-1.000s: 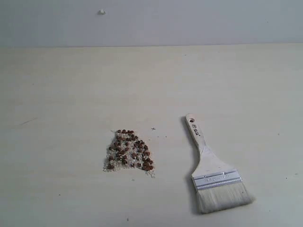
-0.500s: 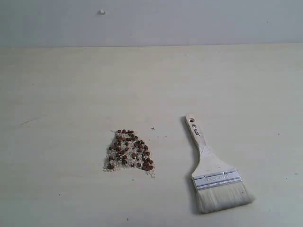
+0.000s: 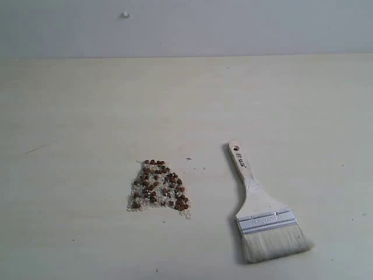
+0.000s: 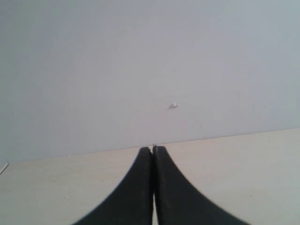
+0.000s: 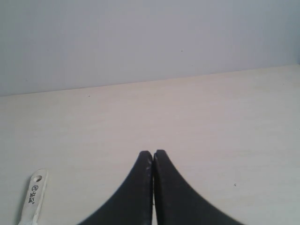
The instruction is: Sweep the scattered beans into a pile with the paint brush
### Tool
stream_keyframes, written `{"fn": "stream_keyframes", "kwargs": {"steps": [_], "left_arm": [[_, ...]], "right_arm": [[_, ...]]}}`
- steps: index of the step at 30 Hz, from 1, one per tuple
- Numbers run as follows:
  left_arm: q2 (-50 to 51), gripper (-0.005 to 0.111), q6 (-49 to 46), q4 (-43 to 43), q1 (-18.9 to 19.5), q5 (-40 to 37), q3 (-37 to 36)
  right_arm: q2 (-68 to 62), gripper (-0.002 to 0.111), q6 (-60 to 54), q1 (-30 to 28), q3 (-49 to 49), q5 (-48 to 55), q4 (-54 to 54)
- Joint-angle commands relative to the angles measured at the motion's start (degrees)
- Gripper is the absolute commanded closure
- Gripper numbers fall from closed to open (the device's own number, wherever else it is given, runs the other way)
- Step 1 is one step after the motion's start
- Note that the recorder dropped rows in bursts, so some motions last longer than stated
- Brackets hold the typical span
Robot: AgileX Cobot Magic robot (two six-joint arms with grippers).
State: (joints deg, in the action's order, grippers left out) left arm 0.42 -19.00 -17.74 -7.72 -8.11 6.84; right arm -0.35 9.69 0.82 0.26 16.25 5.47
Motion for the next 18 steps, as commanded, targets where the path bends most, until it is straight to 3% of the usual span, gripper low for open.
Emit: {"fn": "stream_keyframes", "kwargs": {"steps": [1, 18], "left_arm": [[-0.09, 0.107, -0.13, -0.48, -0.41, 0.11, -0.19], [-0.09, 0.107, -0.13, -0.48, -0.41, 0.11, -0.19]], "right_arm": [[0.35, 0.108, 0.02, -0.34, -0.26, -0.12, -0.01], [0.35, 0.108, 0.02, -0.34, -0.26, 0.14, -0.01]]}}
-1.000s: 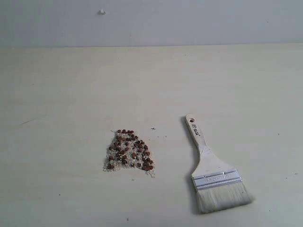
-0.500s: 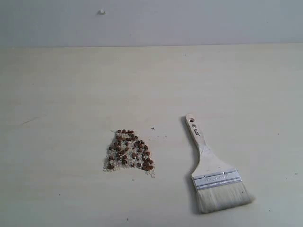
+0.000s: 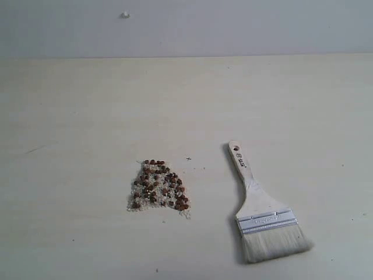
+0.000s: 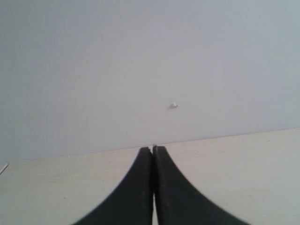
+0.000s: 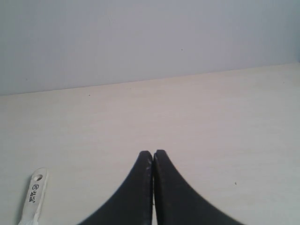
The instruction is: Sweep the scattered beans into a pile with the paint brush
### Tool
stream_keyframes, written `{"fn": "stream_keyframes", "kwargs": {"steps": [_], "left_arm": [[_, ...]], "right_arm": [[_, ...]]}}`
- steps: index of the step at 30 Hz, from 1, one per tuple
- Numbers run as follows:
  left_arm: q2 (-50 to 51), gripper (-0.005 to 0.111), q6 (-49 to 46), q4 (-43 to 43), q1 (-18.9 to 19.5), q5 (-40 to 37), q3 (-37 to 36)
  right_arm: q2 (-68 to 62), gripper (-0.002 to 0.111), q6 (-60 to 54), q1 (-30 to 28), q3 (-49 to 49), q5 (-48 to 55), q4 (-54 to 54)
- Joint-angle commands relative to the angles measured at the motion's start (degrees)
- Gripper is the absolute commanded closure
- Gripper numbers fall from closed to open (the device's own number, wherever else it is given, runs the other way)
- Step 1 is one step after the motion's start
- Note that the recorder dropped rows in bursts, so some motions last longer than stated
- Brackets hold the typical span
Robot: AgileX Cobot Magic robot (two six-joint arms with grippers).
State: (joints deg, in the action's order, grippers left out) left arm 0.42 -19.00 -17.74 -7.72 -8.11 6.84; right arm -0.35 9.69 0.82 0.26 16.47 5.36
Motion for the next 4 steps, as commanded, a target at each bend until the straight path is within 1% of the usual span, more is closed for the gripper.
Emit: {"fn": "stream_keyframes", "kwargs": {"steps": [1, 4], "left_arm": [[-0.09, 0.107, -0.13, -0.48, -0.41, 0.11, -0.19], [-0.09, 0.107, -0.13, -0.48, -0.41, 0.11, -0.19]], "right_arm": [[0.35, 0.108, 0.02, -0.34, -0.26, -0.08, 0.10], [0.35, 0.108, 0.02, -0.34, -0.26, -0.08, 0.10]]}}
